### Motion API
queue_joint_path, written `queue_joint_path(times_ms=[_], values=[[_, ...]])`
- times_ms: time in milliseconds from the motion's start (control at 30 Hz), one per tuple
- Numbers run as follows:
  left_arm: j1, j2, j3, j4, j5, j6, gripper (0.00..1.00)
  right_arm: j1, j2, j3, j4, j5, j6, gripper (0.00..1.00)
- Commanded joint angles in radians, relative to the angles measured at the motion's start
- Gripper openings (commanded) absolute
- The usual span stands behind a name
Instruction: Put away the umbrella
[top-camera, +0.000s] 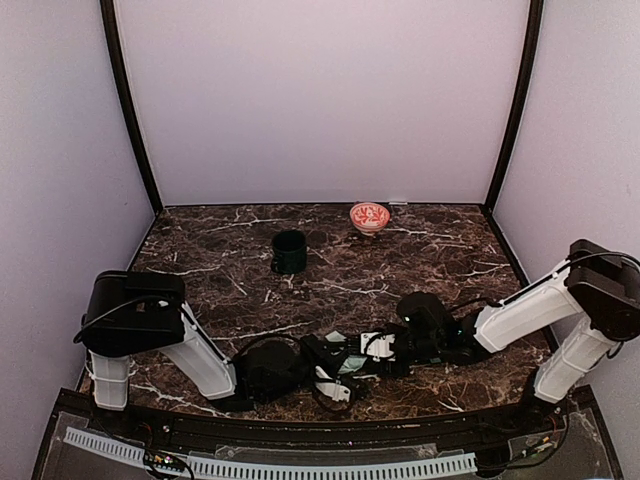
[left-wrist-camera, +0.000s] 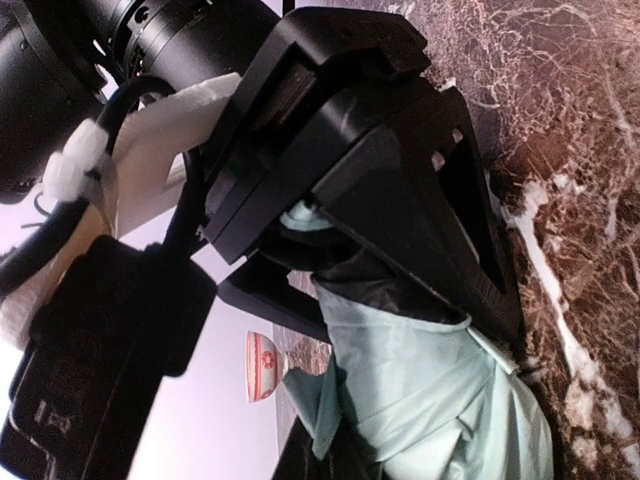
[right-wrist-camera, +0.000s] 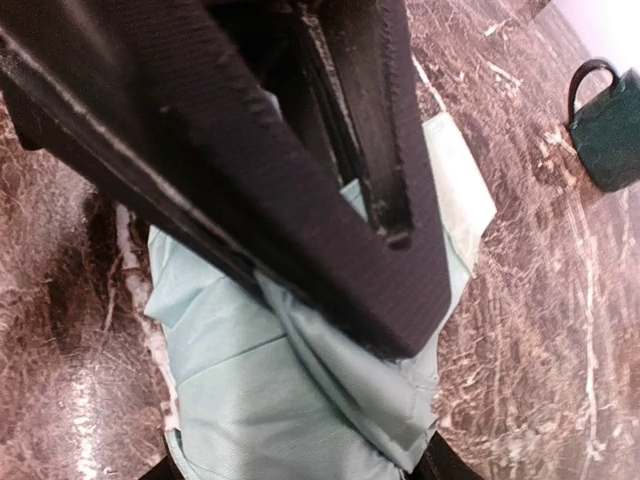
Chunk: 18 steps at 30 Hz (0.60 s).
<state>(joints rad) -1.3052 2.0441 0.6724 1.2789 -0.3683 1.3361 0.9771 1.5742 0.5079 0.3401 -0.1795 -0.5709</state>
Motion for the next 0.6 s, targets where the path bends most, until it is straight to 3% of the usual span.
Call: queue_joint_path(times_ms=[0, 100, 300, 567], values=[[0.002, 0.006, -0.042, -0.029, -0.023, -0.081, 0.0, 0.033, -0.03, -0.009, 0.129, 0.149, -0.073, 0.0], [0.002, 0.014, -0.044, -0.028, -0.016, -0.091, 0.0, 0.045, -0.023, -0.005, 0.117, 0.141, -0.053, 0.01], [0.001, 0.018, -0.042, -0.057, 0.027, -0.102, 0.0, 0.048, 0.002, -0.015, 0.192, 0.152, -0.002, 0.49], [0.003, 0.019, -0.039, -0.074, 0.034, -0.088, 0.0, 0.044, 0.082, 0.035, 0.2, 0.174, 0.03, 0.7]])
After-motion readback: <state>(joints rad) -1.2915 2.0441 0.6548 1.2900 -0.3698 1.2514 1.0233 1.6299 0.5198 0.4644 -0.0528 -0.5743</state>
